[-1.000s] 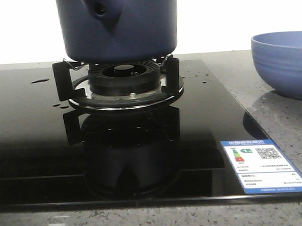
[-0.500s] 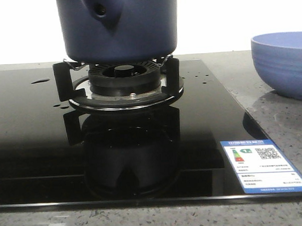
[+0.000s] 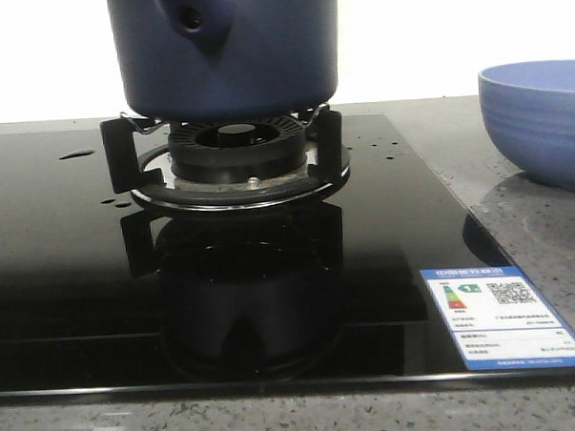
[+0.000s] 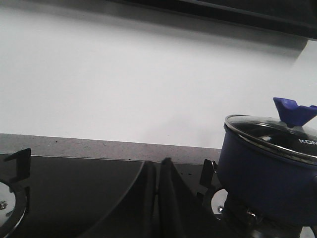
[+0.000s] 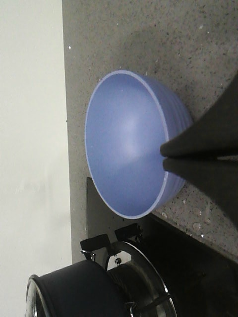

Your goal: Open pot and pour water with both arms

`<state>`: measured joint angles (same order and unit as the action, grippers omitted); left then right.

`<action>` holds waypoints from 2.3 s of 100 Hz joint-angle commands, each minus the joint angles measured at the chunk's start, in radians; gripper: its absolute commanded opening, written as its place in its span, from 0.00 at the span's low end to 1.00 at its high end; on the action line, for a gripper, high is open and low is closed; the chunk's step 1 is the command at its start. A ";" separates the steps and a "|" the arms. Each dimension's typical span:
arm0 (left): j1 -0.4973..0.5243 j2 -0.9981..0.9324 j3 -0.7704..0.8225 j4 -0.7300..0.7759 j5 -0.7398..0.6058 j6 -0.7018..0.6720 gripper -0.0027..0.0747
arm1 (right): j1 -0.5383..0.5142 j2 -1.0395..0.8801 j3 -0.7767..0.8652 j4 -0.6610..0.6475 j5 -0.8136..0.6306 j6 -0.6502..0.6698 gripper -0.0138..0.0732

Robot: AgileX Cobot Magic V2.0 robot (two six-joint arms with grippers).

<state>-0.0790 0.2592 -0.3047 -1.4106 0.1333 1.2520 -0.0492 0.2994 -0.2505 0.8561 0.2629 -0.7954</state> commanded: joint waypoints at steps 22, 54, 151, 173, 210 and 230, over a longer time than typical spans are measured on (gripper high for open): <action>-0.010 0.006 -0.027 -0.022 -0.013 0.002 0.01 | 0.000 0.008 -0.027 0.020 -0.055 -0.011 0.09; -0.010 0.006 -0.024 0.027 -0.078 -0.072 0.01 | 0.000 0.008 -0.027 0.020 -0.055 -0.011 0.09; -0.004 -0.291 0.339 1.270 -0.142 -1.267 0.01 | 0.000 0.010 -0.027 0.020 -0.056 -0.011 0.09; -0.004 -0.291 0.339 1.270 -0.142 -1.267 0.01 | 0.000 0.010 -0.027 0.020 -0.056 -0.011 0.09; -0.004 -0.291 0.339 1.270 -0.142 -1.267 0.01 | 0.000 0.010 -0.027 0.020 -0.056 -0.011 0.09; -0.004 -0.291 0.339 1.270 -0.142 -1.267 0.01 | 0.000 0.010 -0.027 0.020 -0.081 -0.011 0.09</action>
<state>-0.0790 -0.0046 0.0005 -0.1424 0.0659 -0.0065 -0.0492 0.2994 -0.2482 0.8587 0.2538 -0.7954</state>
